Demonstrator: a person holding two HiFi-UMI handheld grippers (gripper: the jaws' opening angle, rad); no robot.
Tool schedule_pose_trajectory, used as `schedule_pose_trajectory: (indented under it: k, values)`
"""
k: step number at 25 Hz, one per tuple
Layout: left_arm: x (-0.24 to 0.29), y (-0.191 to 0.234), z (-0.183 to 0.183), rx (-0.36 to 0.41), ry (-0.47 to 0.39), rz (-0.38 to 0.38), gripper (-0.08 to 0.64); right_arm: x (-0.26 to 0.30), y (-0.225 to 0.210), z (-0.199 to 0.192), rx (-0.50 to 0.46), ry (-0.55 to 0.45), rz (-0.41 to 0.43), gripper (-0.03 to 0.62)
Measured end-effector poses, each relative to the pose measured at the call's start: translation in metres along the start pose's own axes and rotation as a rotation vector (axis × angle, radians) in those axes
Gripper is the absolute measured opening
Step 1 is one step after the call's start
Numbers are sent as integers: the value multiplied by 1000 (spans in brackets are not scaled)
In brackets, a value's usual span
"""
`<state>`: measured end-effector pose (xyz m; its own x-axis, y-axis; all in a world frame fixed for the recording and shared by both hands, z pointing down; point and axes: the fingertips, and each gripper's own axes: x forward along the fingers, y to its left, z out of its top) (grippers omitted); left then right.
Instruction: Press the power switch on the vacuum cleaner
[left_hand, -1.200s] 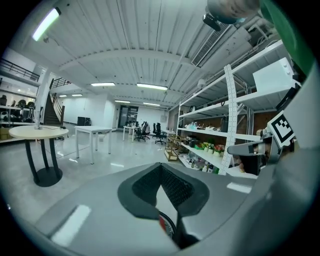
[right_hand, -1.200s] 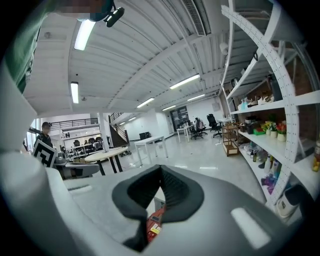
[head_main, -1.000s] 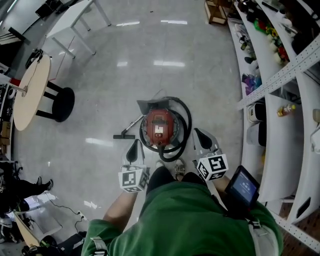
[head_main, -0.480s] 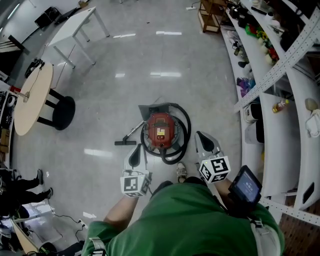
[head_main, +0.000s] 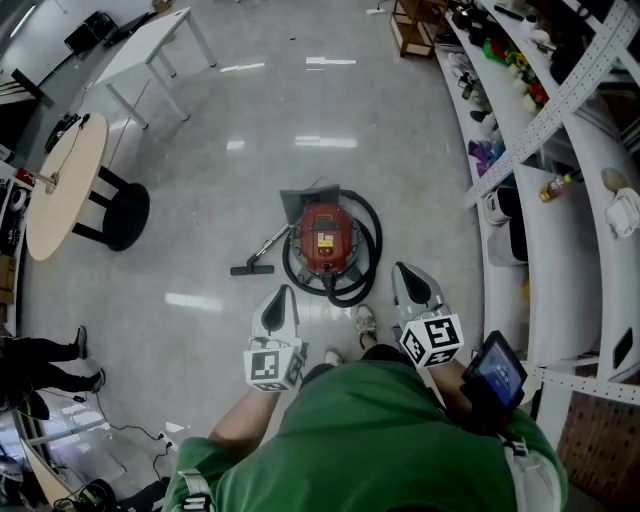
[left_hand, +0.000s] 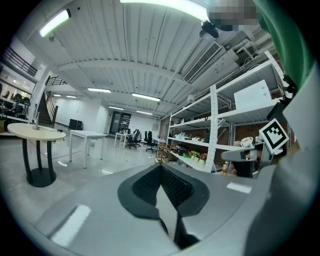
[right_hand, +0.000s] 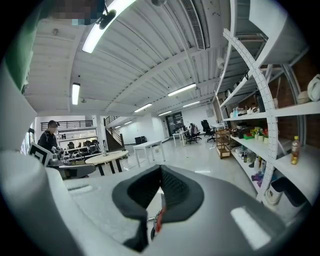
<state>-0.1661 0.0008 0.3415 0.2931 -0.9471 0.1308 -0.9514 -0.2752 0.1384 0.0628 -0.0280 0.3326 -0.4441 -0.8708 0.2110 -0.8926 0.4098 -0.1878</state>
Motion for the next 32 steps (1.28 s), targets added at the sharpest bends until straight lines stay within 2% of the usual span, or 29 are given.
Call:
schedule_pose_trajectory:
  k: [13, 32]
  values:
    - [-59, -12, -1, -12, -6, -58, 8, -56, 50, -12, -10, -23, -22, 2]
    - [-54, -23, -10, -15, -7, -94, 8, -66, 50, -20, -23, -23, -33, 1]
